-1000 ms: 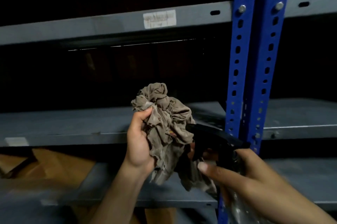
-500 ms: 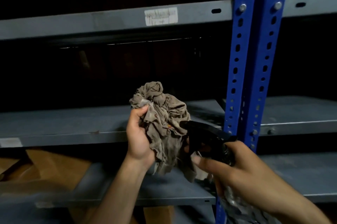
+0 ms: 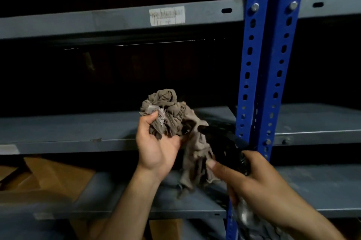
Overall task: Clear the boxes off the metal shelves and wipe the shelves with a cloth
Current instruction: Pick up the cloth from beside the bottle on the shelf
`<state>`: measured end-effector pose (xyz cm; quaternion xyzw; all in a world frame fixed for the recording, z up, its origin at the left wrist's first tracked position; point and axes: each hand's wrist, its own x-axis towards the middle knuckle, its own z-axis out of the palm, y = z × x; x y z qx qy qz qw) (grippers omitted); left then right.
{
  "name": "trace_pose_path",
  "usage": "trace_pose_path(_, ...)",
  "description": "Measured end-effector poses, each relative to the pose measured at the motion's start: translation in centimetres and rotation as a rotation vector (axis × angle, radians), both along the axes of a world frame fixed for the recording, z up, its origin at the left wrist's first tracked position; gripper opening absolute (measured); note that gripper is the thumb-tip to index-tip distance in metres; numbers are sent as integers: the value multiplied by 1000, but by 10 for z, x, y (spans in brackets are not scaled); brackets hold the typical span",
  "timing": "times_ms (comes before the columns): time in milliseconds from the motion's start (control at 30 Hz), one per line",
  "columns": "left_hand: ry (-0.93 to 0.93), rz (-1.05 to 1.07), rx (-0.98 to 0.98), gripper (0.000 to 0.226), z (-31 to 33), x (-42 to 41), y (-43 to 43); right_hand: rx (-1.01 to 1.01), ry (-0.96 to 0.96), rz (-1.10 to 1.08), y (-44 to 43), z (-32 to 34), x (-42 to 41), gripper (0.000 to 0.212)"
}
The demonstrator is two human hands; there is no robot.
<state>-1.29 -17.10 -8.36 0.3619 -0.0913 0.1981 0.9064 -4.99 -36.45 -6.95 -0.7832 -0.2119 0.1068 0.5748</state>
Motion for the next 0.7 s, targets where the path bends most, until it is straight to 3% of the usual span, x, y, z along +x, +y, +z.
trace_pose_path(533,-16,-17,20,42,-15,13,-21,-53,-36,57,-14,-3,6,25)
trace_pose_path(700,35,5,94,50,-24,18,-28,-53,-92,14,-16,-1,14,28)
